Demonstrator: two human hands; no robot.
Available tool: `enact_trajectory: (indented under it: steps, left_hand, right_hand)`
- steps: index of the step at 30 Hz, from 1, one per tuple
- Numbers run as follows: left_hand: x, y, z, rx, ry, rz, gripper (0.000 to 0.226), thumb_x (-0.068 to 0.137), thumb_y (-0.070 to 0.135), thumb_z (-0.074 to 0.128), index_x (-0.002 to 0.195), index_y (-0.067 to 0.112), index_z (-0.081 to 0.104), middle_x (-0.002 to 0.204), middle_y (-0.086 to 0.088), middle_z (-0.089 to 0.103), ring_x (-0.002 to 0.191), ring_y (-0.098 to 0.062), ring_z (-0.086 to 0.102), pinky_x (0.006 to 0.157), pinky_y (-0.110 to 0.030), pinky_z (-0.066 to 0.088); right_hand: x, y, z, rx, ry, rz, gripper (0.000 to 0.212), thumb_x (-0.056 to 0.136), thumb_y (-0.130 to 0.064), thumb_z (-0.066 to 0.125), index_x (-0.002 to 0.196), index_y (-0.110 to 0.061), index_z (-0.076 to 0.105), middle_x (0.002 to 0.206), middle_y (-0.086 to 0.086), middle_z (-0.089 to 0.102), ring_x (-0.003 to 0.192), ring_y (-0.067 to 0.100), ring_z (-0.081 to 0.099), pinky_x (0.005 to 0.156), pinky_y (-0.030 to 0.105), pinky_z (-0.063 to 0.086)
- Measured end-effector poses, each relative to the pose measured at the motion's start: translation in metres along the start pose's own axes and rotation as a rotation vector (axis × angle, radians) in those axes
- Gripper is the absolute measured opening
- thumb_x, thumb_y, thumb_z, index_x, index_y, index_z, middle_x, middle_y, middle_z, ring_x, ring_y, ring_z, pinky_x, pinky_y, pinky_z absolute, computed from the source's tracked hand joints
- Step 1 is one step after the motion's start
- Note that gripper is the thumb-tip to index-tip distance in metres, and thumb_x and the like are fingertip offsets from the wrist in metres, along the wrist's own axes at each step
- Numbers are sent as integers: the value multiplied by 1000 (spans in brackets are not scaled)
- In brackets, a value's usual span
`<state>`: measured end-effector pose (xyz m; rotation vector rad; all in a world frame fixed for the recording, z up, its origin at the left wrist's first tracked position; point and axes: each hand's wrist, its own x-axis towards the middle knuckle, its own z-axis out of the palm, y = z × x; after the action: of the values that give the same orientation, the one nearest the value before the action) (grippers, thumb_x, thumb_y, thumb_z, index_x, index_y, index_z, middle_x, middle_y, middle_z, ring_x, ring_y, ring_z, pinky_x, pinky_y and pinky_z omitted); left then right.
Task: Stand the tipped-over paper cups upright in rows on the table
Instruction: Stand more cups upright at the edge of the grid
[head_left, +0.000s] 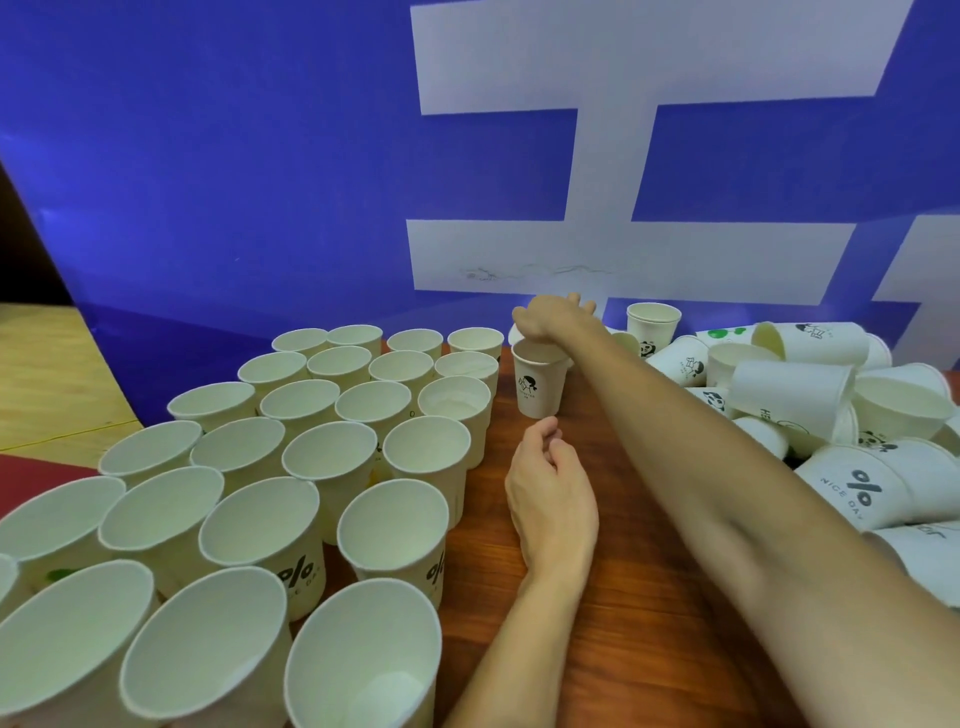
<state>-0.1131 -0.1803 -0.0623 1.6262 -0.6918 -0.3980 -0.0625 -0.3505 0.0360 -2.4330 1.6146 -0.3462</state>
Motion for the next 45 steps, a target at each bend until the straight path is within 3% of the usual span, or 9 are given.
enact_trajectory:
  steps: [5,9,15,21,26,34,37,41,45]
  left_hand:
    - [1,1,0,-3,6,-8,34,99,21,40,125,28,60,123,11,63,115,-6,53,95,-18,35]
    - [1,2,-1,-20,1,-11,33,99,20,40,124,26,61,122,9,63,114,-6,52,93,-17,34]
    - [-1,3,-4,-40,12,-17,32,99,19,41,122,24,62,122,7,63,108,-4,50,91,-18,33]
    - [-2,4,-5,-66,30,35,22,95,17,46,107,24,63,108,5,65,103,-11,57,89,-23,40]
    - [-3,2,-5,-32,64,119,13,90,18,55,103,20,55,104,3,62,99,-15,59,76,-20,39]
    - [0,-3,-6,120,51,78,74,78,35,75,140,22,36,138,-2,42,124,-21,46,97,-34,40]
    - [2,-4,-6,134,33,76,68,78,35,74,137,23,42,132,-2,48,122,-21,49,94,-31,39]
    - [2,-3,-6,154,27,74,63,81,30,72,137,24,43,130,0,49,120,-20,50,90,-27,37]
    - [3,-3,-7,155,3,66,70,84,25,70,145,23,35,138,0,44,126,-19,47,98,-31,40]
  right_hand:
    - [-2,12,-29,232,156,-50,36,101,-21,29,114,-5,58,122,17,56,115,34,46,90,38,37]
    - [-21,25,-48,501,391,-106,30,94,-16,39,65,-12,46,67,4,45,66,23,42,51,29,28]
    - [-62,41,-66,597,456,-147,25,86,-14,50,65,-11,63,56,-4,48,53,11,38,50,22,34]
    - [-82,64,-40,590,273,-80,26,80,-15,55,83,7,69,86,25,68,65,20,50,60,33,44]
    - [-102,71,-17,520,120,-80,22,80,-14,56,59,-9,56,64,10,53,59,25,53,55,33,45]
    - [-117,76,-2,526,16,-96,22,61,-31,55,74,-28,72,76,-5,72,71,20,72,60,34,55]
    - [-123,77,-2,563,-5,-129,29,61,-40,59,86,-30,69,86,-6,72,79,19,72,61,32,54]
    - [-133,74,-9,478,-126,-232,59,77,-54,71,129,-28,57,119,-15,58,109,7,54,87,21,43]
    - [-133,73,-5,265,-87,-292,61,84,-35,73,139,-21,50,132,1,58,102,10,47,56,5,30]
